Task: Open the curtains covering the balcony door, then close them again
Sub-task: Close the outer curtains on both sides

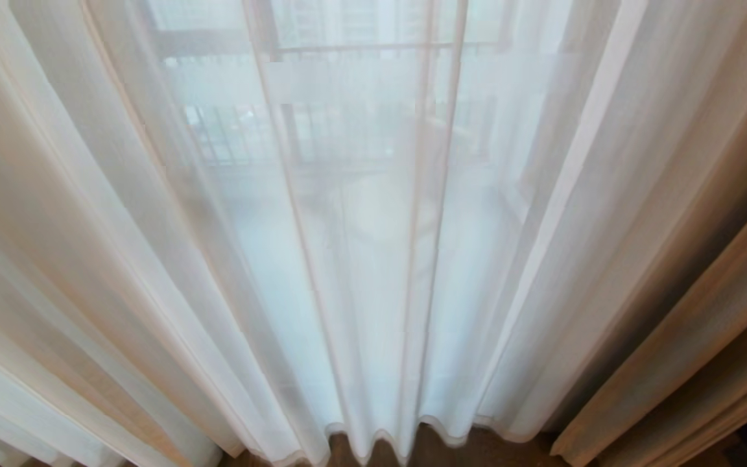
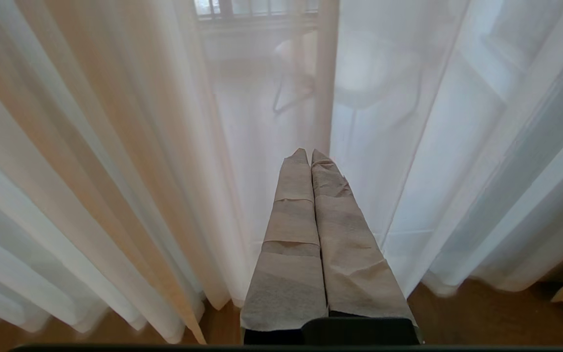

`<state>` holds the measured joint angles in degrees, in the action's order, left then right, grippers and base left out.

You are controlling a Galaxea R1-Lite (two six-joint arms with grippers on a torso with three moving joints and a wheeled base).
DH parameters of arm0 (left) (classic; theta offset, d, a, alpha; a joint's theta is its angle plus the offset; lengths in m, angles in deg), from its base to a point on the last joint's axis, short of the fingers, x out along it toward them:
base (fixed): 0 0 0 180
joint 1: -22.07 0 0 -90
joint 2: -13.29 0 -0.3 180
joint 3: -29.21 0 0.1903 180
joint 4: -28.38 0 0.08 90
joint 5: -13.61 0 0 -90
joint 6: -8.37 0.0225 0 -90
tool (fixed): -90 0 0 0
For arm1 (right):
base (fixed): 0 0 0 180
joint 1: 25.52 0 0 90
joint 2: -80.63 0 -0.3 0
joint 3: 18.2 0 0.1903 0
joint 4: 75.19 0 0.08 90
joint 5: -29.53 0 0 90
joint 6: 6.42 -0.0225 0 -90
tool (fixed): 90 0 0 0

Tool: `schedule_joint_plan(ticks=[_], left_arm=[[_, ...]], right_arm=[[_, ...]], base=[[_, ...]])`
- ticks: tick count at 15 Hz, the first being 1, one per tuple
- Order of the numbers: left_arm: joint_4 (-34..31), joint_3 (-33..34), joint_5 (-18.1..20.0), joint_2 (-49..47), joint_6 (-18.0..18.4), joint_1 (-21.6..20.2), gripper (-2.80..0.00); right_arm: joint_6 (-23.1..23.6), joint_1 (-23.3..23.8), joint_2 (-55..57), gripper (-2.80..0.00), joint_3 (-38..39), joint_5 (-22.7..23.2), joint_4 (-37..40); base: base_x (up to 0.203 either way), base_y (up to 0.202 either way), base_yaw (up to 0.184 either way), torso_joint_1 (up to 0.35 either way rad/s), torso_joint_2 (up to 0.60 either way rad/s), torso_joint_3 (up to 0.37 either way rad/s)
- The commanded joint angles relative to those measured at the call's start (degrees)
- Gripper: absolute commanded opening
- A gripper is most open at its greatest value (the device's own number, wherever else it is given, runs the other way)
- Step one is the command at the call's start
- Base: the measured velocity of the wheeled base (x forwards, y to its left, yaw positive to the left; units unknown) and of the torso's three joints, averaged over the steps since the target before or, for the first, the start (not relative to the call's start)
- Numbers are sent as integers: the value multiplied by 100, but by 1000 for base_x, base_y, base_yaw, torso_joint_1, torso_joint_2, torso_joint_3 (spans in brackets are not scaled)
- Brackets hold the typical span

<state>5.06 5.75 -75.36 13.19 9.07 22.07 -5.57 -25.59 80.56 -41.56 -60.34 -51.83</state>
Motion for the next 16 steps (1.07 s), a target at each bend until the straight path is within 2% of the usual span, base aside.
schedule_joint_plan(ticks=[1, 13, 16], left_arm=[[4, 6, 2, 10, 0, 0, -280], [-5, 10, 2, 10, -7, 0, -280], [-5, 10, 2, 10, -9, 0, -280]], right_arm=[[3, -1, 7, -280, 0, 5, 0], [3, -1, 7, -280, 0, 5, 0], [3, -1, 7, -280, 0, -4, 0]], base=[[0, -191, 2, 2, 2, 1], [0, -191, 0, 5, 3, 5], [0, -70, 0, 0, 2, 2]])
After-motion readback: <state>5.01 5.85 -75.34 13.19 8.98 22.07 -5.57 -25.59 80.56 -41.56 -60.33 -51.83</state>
